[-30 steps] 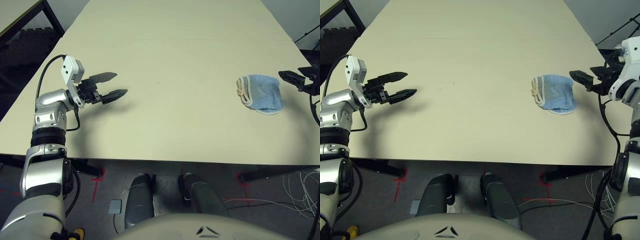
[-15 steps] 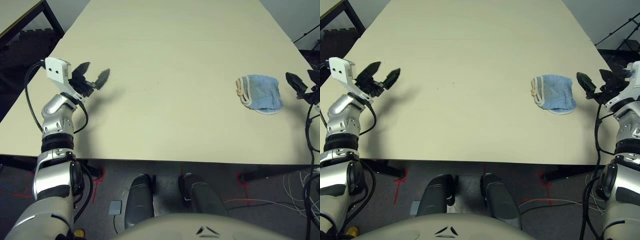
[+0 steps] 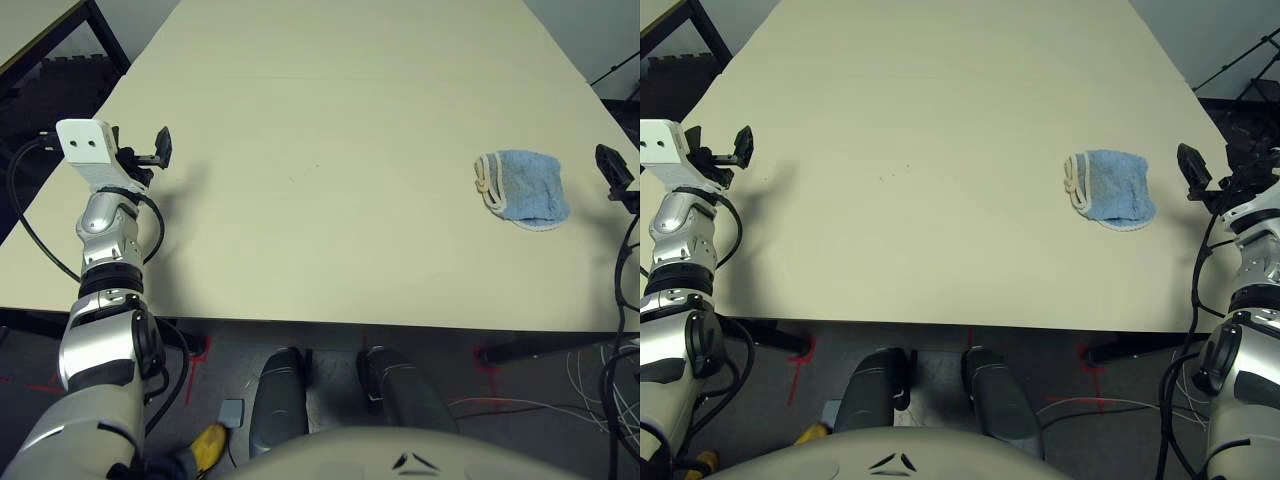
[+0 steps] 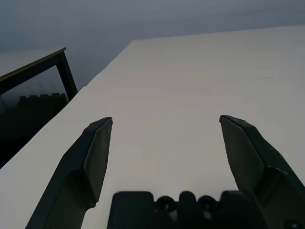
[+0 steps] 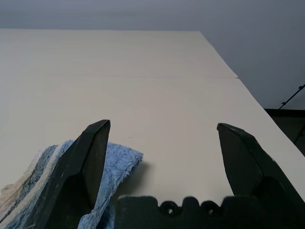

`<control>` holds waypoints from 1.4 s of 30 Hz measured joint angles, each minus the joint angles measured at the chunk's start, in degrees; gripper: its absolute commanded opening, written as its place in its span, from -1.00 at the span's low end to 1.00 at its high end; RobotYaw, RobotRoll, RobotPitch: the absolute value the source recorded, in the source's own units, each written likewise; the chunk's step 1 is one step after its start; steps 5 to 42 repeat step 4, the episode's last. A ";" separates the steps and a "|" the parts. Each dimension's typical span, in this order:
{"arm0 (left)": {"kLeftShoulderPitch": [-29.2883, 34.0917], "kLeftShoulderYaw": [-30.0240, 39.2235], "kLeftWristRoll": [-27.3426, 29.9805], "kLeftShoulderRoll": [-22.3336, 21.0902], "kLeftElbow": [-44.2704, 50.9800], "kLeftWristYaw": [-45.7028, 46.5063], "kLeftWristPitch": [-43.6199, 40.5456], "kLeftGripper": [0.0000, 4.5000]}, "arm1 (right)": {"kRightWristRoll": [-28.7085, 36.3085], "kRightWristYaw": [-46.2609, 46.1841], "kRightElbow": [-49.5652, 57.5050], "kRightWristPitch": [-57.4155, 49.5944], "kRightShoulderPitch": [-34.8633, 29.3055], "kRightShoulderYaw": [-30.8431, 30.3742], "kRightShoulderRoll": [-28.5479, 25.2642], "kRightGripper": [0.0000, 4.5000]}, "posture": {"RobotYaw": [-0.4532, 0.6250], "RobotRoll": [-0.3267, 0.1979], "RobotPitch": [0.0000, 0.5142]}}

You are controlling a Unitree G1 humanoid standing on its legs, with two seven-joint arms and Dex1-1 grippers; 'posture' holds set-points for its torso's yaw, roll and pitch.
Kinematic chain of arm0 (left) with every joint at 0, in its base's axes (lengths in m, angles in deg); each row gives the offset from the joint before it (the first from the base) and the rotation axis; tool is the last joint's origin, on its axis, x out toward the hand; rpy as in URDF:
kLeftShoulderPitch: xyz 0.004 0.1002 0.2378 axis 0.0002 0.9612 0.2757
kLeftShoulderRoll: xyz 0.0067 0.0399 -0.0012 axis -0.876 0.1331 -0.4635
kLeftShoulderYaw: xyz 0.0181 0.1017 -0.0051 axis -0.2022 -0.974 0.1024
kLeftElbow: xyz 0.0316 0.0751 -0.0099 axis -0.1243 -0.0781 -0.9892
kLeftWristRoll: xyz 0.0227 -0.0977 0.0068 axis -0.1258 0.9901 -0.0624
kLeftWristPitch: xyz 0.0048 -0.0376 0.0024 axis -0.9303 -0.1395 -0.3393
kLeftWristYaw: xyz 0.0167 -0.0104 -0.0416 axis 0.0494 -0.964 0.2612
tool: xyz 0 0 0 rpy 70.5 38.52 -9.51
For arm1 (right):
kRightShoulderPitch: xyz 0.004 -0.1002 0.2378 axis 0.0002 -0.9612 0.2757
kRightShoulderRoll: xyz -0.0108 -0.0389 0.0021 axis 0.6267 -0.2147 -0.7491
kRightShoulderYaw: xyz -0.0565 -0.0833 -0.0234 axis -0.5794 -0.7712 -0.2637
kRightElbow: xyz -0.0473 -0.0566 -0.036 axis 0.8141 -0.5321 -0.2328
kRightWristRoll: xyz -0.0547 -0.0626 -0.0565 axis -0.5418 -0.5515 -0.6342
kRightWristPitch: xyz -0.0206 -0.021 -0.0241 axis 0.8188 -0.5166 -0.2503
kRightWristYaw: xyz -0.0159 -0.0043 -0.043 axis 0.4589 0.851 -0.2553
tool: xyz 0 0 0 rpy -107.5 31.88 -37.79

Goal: Wipe the water off the table with a rag.

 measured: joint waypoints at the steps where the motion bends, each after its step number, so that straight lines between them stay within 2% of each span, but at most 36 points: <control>1: -0.37 -0.20 -0.18 -0.21 -0.52 -0.09 0.13 1.00 | 0.08 -0.19 0.00 0.10 -0.10 0.00 0.23 0.98 | -0.47 0.25 -0.44; 4: -1.84 -0.62 -0.85 -0.65 -2.01 -0.09 0.79 1.00 | 0.17 -0.74 0.00 0.46 -0.18 0.01 1.29 0.98 | -0.48 0.25 -0.44; 42: -1.84 -0.62 -0.85 -0.65 -2.01 -0.09 0.79 1.00 | 0.17 -0.74 0.00 0.46 -0.18 0.01 1.29 0.98 | -0.48 0.25 -0.44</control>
